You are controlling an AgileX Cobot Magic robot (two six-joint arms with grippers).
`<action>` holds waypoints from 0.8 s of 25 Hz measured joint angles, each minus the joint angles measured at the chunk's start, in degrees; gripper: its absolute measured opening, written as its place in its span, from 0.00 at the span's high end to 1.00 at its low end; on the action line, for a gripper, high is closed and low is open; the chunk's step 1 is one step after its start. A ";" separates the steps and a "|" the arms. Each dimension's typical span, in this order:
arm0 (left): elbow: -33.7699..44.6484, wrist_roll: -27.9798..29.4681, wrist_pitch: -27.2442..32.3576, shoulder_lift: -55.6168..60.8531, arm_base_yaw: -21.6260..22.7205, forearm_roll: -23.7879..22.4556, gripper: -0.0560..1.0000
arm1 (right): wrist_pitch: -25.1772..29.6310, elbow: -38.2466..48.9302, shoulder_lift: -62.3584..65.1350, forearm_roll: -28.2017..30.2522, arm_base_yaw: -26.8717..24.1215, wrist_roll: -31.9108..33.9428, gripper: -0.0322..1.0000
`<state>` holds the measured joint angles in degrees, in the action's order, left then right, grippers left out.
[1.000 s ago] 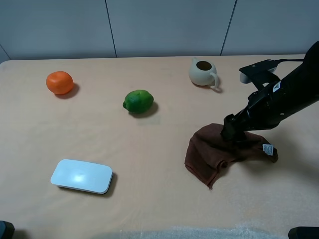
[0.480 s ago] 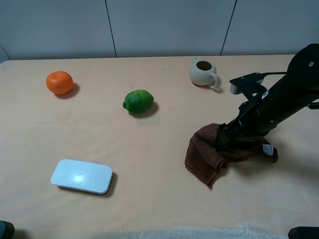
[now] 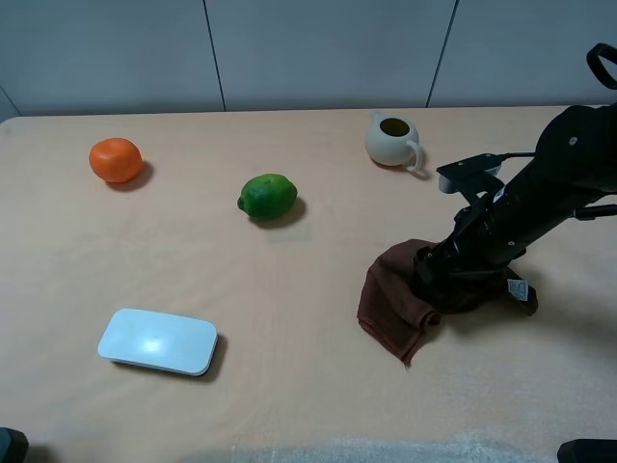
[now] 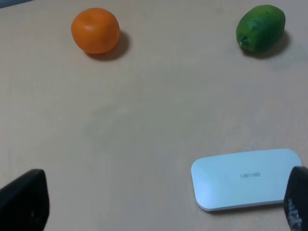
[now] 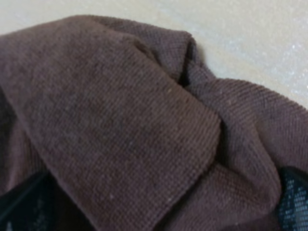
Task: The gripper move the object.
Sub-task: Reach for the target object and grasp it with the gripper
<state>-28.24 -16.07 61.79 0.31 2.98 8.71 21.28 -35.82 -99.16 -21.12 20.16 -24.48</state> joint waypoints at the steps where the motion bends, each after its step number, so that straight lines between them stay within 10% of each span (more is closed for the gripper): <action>1: 0.00 0.00 0.00 0.00 0.00 0.00 0.01 | -0.26 0.00 -0.30 -0.12 0.00 0.00 0.30; 13: 0.00 0.00 0.04 0.00 0.00 0.00 0.01 | -1.30 -0.34 -2.49 -0.53 0.00 0.00 0.30; 20: 0.00 0.00 0.04 0.00 0.00 0.00 0.01 | -1.36 -0.41 -2.69 -0.53 0.00 0.53 0.50</action>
<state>-28.24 -16.07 61.83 0.31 2.98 8.71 19.92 -36.23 -101.84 -21.65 20.16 -23.95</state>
